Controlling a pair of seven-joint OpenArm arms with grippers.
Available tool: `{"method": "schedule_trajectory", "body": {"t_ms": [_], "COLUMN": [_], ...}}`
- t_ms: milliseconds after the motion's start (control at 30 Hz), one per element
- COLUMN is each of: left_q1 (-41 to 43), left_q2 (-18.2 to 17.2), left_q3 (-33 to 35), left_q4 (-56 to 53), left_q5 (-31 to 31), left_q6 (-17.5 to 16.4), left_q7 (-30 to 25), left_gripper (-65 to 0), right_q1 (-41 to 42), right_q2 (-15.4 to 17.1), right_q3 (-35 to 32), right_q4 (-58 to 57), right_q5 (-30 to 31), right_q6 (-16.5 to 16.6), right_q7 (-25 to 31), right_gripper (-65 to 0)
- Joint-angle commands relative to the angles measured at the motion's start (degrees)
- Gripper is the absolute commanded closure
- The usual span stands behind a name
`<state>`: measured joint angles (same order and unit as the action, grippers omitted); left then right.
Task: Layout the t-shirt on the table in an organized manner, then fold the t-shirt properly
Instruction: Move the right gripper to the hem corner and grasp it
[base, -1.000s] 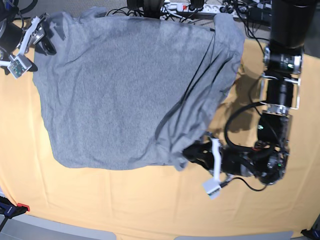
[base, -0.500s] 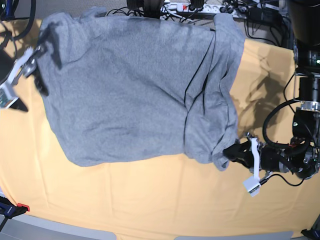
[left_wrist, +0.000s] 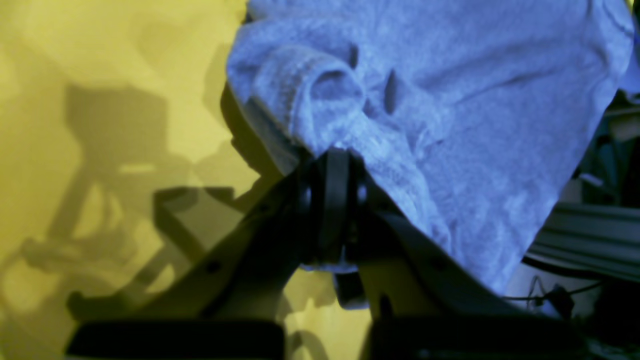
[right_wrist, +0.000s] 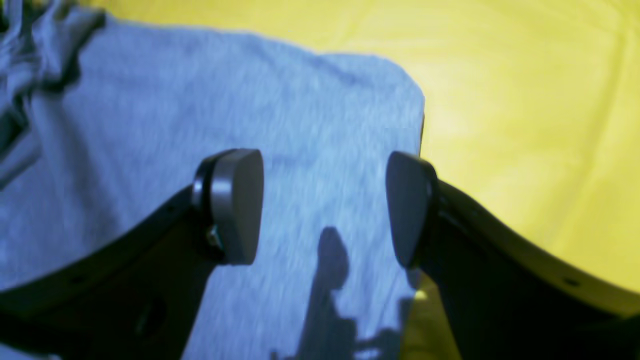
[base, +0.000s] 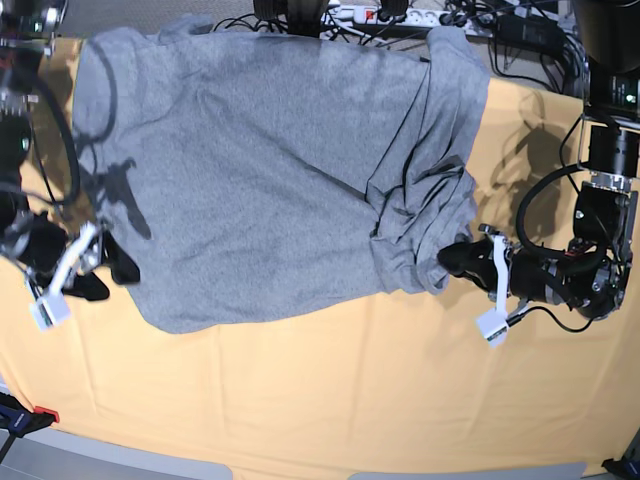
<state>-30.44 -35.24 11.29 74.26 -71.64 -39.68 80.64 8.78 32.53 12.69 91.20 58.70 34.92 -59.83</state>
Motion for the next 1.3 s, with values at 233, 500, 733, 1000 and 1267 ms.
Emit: {"method": "schedule_trajectory", "body": {"t_ms": [233,500,733,1000,1267], "left_q1": [-1.7,-1.7,-1.7,-1.7,-1.7], "left_q2": [-1.1,-1.1,-1.1,-1.1,-1.1], "left_q3": [-0.5,-0.5,-0.5,-0.5,-0.5], "left_q4": [0.8,0.8,0.8,0.8,0.8], "left_q5": [-1.1,-1.1,-1.6,-2.0,-2.0], "left_q6": [-0.3,-0.3,-0.3,-0.3,-0.3], "left_q7": [-0.6,-0.6,-0.6,-0.6,-0.6], "left_gripper": [0.0,0.0,0.0,0.0,0.0], "right_q1": [16.1,24.3,24.7,24.2,25.3], "right_q2": [-4.2,-7.9,-9.2,-13.6,-13.4], "right_q3": [-2.7,-2.7,-2.7,-2.7,-2.7], "right_q4": [-22.3,-40.5,-42.7,-42.7,-42.7], "right_q5": [0.9,-4.2,-10.7,-9.5,-9.3], "right_q6": [-0.1,-0.5,-1.9,3.3,4.8], "right_q7": [0.1,0.8,4.1,0.3,0.9], "right_gripper": [-40.4,-40.4,-40.3,-40.3,-40.3]}}
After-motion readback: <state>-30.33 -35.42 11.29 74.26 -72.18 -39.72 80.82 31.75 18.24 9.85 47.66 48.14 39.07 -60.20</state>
